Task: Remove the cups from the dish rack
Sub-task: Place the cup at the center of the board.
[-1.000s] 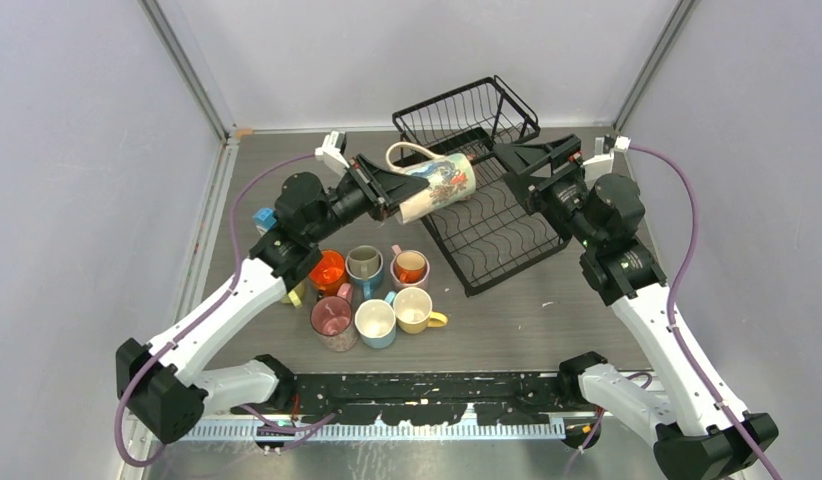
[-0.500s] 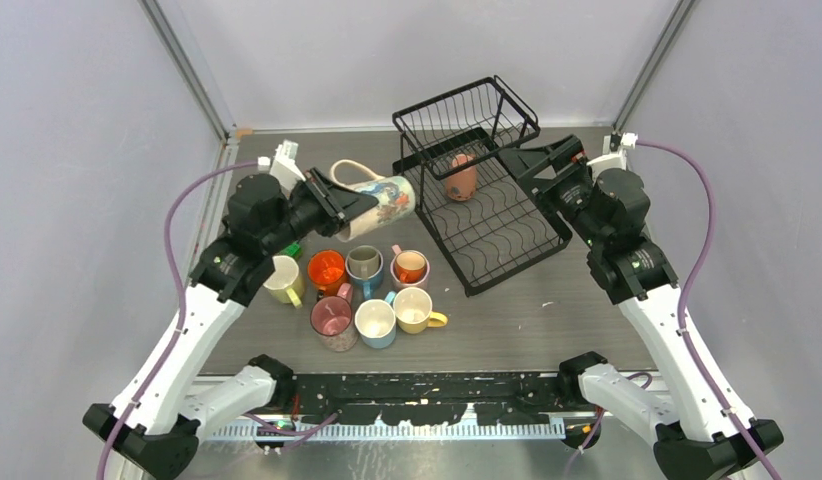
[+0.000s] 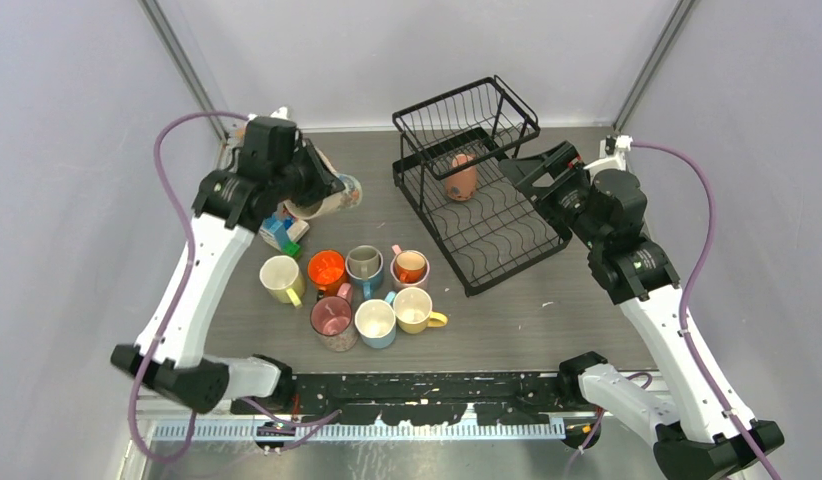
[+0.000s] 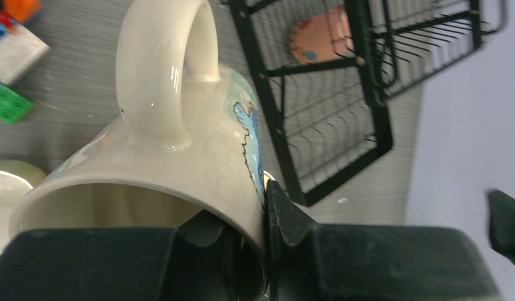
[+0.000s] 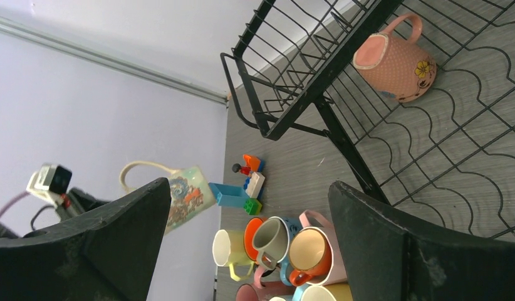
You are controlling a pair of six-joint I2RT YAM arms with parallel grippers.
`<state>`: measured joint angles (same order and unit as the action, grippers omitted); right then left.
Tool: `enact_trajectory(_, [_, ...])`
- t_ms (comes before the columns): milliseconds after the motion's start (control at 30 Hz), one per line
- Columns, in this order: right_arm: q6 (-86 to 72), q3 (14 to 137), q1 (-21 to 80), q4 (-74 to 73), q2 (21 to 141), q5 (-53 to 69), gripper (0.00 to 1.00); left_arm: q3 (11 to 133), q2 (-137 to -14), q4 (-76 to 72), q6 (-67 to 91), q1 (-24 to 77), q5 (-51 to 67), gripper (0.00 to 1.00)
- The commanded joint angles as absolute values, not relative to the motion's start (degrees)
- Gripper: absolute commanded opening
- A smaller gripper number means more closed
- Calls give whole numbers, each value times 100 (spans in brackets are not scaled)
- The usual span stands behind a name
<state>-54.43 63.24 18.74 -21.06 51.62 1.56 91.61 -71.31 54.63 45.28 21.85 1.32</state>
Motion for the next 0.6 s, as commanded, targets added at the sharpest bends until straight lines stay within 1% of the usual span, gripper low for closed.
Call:
enact_trajectory(0, [-5284, 6508, 1863, -2107, 5013, 166, 100, 10228, -7870, 5764, 3657, 2106, -660, 0])
enact_trajectory(200, [-5188, 6527, 1863, -2272, 4933, 152, 100, 11008, -8964, 6210, 3233, 1972, -1008, 0])
enact_trajectory(567, [-5066, 6336, 1863, -2560, 4724, 81, 100, 11790, -10450, 6682, 2905, 1935, -1258, 0])
